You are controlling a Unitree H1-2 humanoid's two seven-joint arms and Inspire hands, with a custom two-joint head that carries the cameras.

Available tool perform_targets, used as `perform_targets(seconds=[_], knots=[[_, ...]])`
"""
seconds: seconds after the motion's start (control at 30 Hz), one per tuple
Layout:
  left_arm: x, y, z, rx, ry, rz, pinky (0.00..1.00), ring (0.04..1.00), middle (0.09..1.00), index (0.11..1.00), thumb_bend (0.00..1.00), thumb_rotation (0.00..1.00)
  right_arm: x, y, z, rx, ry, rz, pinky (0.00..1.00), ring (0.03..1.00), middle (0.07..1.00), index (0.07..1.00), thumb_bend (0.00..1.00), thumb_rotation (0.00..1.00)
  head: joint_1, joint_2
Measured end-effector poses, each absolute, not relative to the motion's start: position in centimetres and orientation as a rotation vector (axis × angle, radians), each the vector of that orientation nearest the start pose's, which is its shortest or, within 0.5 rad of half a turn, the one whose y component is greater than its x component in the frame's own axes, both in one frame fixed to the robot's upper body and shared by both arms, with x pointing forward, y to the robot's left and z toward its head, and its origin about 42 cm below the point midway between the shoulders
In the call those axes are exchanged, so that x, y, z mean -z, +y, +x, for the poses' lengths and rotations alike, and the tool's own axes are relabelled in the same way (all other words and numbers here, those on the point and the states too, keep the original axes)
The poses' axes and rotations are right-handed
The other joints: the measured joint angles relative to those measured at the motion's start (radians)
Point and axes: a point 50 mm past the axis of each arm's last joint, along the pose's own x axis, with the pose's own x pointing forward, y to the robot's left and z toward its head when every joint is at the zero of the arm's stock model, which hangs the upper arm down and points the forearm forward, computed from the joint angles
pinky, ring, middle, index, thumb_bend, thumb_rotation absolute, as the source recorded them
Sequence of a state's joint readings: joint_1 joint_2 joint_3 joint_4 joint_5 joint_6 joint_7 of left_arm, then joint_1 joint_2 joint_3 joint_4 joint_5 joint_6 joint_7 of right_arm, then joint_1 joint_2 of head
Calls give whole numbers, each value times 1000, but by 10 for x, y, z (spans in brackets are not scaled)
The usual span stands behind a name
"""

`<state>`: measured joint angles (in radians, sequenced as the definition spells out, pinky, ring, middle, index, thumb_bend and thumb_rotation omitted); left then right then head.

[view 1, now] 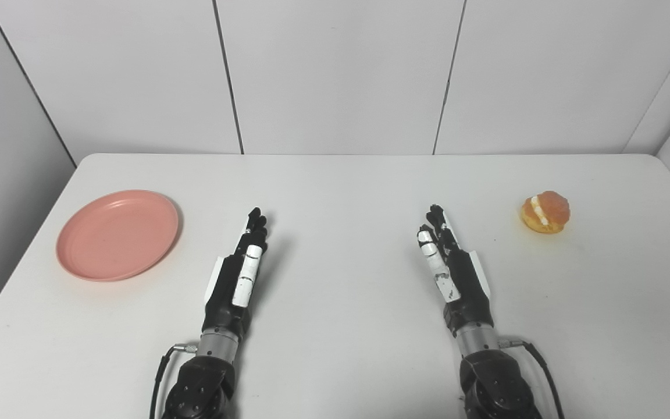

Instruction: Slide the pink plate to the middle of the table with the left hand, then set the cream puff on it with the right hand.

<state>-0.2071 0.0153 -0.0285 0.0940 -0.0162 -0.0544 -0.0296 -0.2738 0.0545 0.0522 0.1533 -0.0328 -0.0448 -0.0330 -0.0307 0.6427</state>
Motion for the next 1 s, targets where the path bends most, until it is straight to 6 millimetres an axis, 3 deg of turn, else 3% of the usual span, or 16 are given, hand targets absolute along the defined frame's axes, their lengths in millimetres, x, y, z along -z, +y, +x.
perform_targets(seconds=[0.1, 0.23, 0.37, 0.4, 0.47, 0.5, 0.6, 0.63, 0.73, 0.83, 1.0], knots=[[-136, 189, 349, 104, -161, 2, 979, 990, 991, 980, 681, 936, -143, -153, 366, -100, -157, 16, 955, 957, 980, 985, 560, 858, 2, 3], [-136, 188, 349, 95, -162, -6, 999, 1000, 1000, 993, 694, 982, -143, -153, 366, -101, -157, 11, 941, 953, 974, 981, 573, 881, 26, 2], [-136, 186, 348, 104, -161, 1, 1000, 1000, 1000, 1000, 691, 992, -143, -156, 367, -102, -157, 6, 937, 950, 970, 970, 589, 844, 114, -20], [-136, 185, 348, 106, -160, 3, 1000, 1000, 1000, 1000, 686, 998, -143, -158, 367, -103, -156, 13, 931, 943, 961, 953, 606, 772, 170, -35], [-135, 182, 348, 115, -150, 18, 1000, 1000, 1000, 1000, 685, 1000, -142, -163, 368, -99, -155, 40, 932, 944, 959, 951, 605, 739, 179, -38], [-135, 180, 348, 120, -140, 24, 1000, 1000, 1000, 1000, 678, 1000, -142, -166, 369, -94, -156, 58, 934, 947, 962, 956, 588, 736, 263, -67], [-134, 176, 349, 131, -130, 48, 1000, 1000, 1000, 1000, 664, 1000, -143, -174, 371, -118, -172, 62, 973, 978, 992, 986, 545, 793, 325, -95], [-134, 174, 349, 132, -129, 54, 1000, 1000, 1000, 1000, 666, 1000, -143, -178, 372, -133, -180, 53, 989, 991, 997, 995, 583, 826, 353, -107], [-132, 170, 351, 119, -138, 60, 1000, 1000, 1000, 1000, 644, 1000, -143, -186, 377, -161, -187, 54, 999, 1000, 1000, 1000, 617, 850, 373, -121], [-131, 161, 355, 116, -147, 56, 1000, 1000, 1000, 1000, 645, 1000, -141, -191, 381, -167, -197, 40, 1000, 1000, 1000, 1000, 571, 900, 387, -140], [-132, 145, 360, 116, -155, -2, 1000, 1000, 1000, 1000, 657, 1000, -143, -193, 384, -171, -239, 32, 994, 994, 1000, 997, 541, 894, 390, -147]])
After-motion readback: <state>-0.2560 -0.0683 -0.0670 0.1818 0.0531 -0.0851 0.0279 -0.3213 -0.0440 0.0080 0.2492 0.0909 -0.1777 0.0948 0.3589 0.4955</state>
